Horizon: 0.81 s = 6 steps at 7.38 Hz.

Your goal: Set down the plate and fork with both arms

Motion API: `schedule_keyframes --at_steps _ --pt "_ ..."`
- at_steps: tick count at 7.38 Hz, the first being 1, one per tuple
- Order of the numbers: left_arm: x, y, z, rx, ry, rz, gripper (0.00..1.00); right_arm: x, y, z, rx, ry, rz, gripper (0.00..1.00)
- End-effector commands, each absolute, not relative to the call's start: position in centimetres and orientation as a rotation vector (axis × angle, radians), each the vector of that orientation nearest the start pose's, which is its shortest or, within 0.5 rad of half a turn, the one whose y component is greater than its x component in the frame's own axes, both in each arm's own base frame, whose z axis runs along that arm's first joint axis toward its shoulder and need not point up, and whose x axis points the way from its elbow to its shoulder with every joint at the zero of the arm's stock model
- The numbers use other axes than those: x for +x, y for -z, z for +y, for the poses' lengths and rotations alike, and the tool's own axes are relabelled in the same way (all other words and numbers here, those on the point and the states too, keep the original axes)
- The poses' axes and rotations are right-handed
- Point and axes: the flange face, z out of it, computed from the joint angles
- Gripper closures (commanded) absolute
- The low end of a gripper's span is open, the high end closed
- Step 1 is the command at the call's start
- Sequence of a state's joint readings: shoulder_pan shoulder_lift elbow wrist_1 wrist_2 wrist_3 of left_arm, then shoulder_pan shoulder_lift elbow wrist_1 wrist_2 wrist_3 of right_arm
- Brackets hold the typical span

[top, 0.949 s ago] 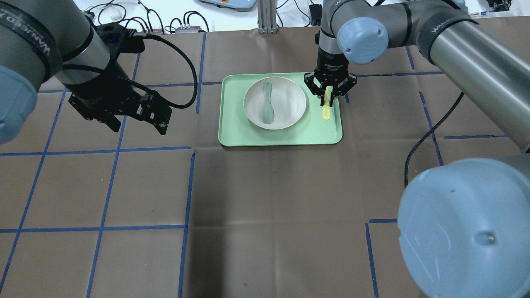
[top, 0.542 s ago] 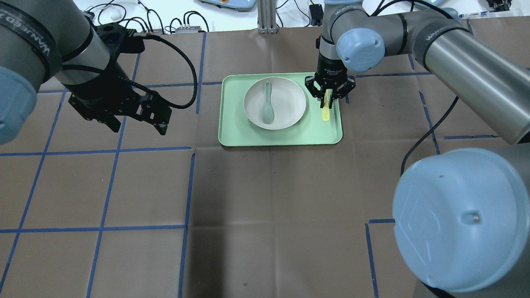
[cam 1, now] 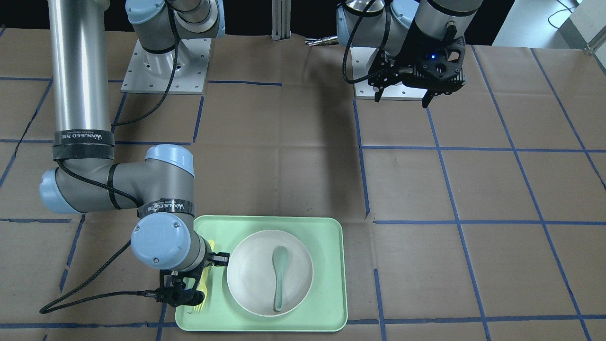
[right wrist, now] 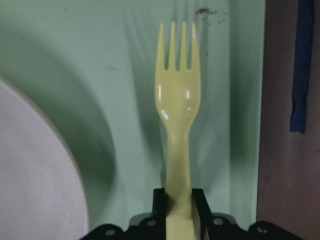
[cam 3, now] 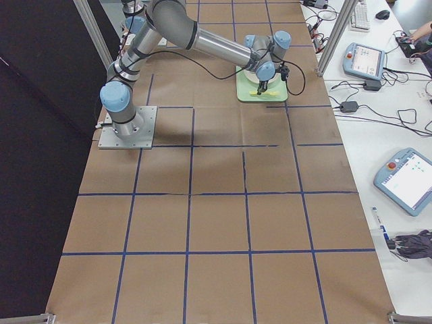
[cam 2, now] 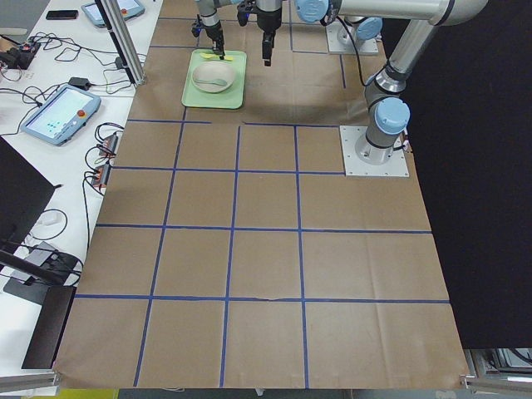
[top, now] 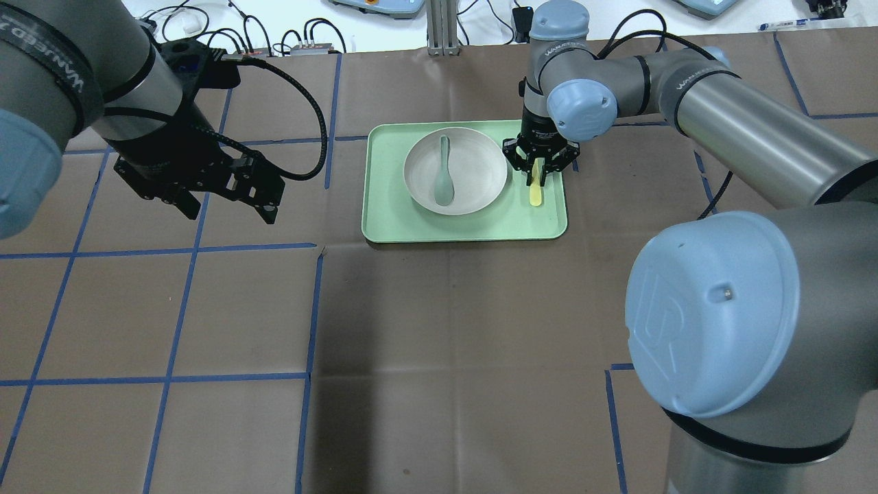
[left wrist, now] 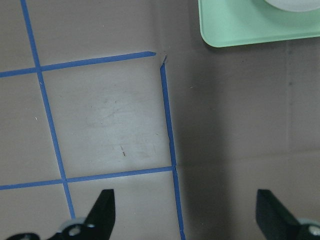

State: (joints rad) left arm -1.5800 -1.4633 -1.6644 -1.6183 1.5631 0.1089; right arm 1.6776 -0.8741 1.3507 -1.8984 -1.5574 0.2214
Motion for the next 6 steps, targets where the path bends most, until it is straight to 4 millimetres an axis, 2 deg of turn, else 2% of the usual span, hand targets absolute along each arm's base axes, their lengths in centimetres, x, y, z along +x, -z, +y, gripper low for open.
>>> schedule_keyframes --at_steps 1,2,4,6 --pt "-13.8 -48.8 -44.2 0.186 -0.052 3.145 0.00 20.1 -21.2 -68.8 0.194 -0.206 3.136 0.00" --pt "-13.8 -48.7 -44.2 0.186 -0.055 3.145 0.00 20.0 -23.4 -68.4 0.179 -0.178 3.135 0.00" --pt "-13.8 -48.7 -44.2 0.183 -0.055 3.147 0.00 19.1 -29.6 -65.7 0.057 -0.186 3.137 0.00" --pt "-13.8 -48.7 -44.2 0.183 -0.055 3.147 0.00 16.0 -36.6 -61.7 -0.013 -0.248 3.128 0.00"
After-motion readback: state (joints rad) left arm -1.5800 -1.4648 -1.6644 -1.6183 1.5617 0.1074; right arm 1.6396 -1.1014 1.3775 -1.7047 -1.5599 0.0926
